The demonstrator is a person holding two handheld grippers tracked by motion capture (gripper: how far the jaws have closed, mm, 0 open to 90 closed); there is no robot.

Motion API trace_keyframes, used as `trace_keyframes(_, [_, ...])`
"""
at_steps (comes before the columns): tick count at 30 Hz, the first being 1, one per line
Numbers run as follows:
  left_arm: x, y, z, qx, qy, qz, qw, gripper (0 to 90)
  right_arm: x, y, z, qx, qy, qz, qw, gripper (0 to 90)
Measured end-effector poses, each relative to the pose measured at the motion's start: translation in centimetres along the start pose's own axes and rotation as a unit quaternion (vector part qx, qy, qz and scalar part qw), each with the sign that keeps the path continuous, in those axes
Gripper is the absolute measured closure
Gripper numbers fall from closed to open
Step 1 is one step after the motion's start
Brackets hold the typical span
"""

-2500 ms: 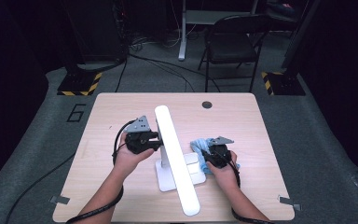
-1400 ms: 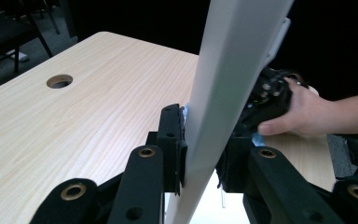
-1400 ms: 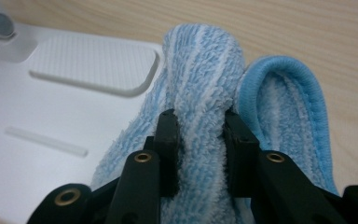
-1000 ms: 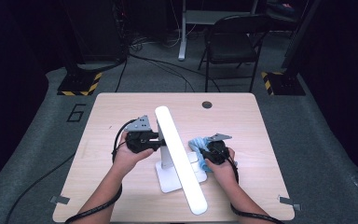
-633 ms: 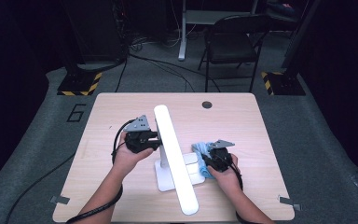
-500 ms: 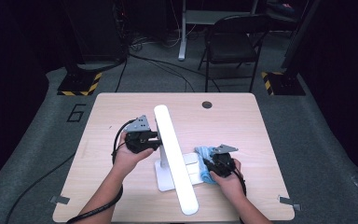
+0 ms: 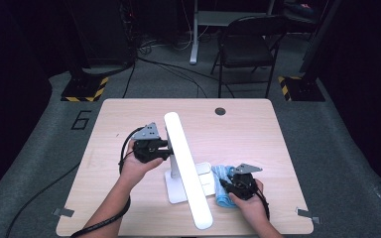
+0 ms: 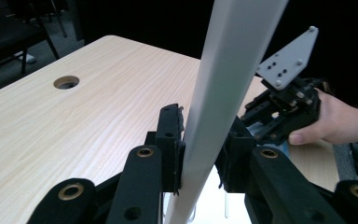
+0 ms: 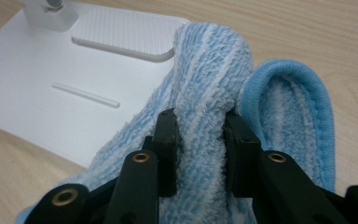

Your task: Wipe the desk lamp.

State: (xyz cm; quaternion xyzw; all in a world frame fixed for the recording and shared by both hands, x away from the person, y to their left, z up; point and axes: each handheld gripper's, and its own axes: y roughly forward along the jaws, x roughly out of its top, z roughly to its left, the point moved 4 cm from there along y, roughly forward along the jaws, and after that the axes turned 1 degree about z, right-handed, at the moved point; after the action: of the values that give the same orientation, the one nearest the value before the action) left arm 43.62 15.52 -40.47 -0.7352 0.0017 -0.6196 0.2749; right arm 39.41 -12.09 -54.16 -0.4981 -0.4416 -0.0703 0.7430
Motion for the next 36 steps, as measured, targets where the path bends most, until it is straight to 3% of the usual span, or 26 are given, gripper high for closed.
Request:
trace_keyframes(14, [-0.1, 0.0, 0.2, -0.011, -0.009, -0.007, 0.9999, 73.3, 2.6, 2.7, -1.2, -0.021, 0.009, -0.009, 0.9997, 69.2])
trace_keyframes(25, [-0.1, 0.1, 0.2, -0.014, -0.01, -0.01, 0.9998, 73.3, 4.1, 4.4, -2.1, -0.024, 0.019, -0.023, 0.9993, 68.1])
trace_keyframes(36, [-0.3, 0.0, 0.2, -0.007, -0.011, -0.015, 0.9998, 73.2, 4.6, 4.9, -2.6, -0.019, 0.032, -0.026, 0.999, 66.3])
